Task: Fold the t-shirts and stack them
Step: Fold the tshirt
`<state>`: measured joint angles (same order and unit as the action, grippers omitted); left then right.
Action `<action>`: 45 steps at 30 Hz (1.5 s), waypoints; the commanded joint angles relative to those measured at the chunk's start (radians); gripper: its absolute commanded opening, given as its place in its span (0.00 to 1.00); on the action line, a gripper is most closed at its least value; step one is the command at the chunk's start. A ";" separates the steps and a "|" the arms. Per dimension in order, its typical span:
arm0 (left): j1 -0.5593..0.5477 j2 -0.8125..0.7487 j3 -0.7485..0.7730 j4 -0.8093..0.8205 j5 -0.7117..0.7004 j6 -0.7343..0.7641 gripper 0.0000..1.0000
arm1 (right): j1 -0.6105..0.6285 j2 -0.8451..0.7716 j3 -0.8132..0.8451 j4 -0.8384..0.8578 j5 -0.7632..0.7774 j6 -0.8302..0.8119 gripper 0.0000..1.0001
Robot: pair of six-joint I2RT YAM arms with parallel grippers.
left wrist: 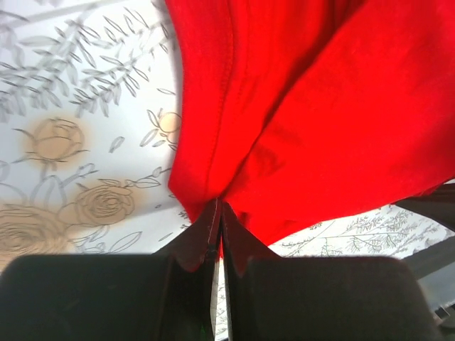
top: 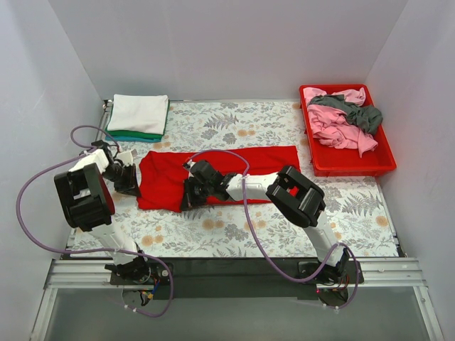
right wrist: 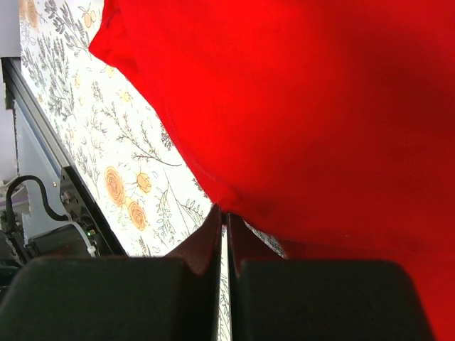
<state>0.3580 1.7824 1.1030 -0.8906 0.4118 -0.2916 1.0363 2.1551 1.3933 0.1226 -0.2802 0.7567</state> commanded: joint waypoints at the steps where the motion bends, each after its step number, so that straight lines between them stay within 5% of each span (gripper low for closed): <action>1: 0.006 -0.071 0.060 0.005 -0.018 0.012 0.00 | 0.004 -0.044 0.036 0.014 -0.007 0.000 0.01; 26: -0.039 -0.038 0.279 -0.065 0.151 -0.021 0.00 | -0.113 -0.070 0.110 0.015 -0.126 -0.002 0.01; 45: -0.166 0.202 0.546 0.031 0.166 -0.173 0.00 | -0.300 0.041 0.144 0.140 -0.333 -0.037 0.01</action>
<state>0.2039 1.9907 1.5829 -0.9215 0.5720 -0.4282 0.7498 2.1677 1.4792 0.2077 -0.5587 0.7300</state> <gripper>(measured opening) 0.006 0.024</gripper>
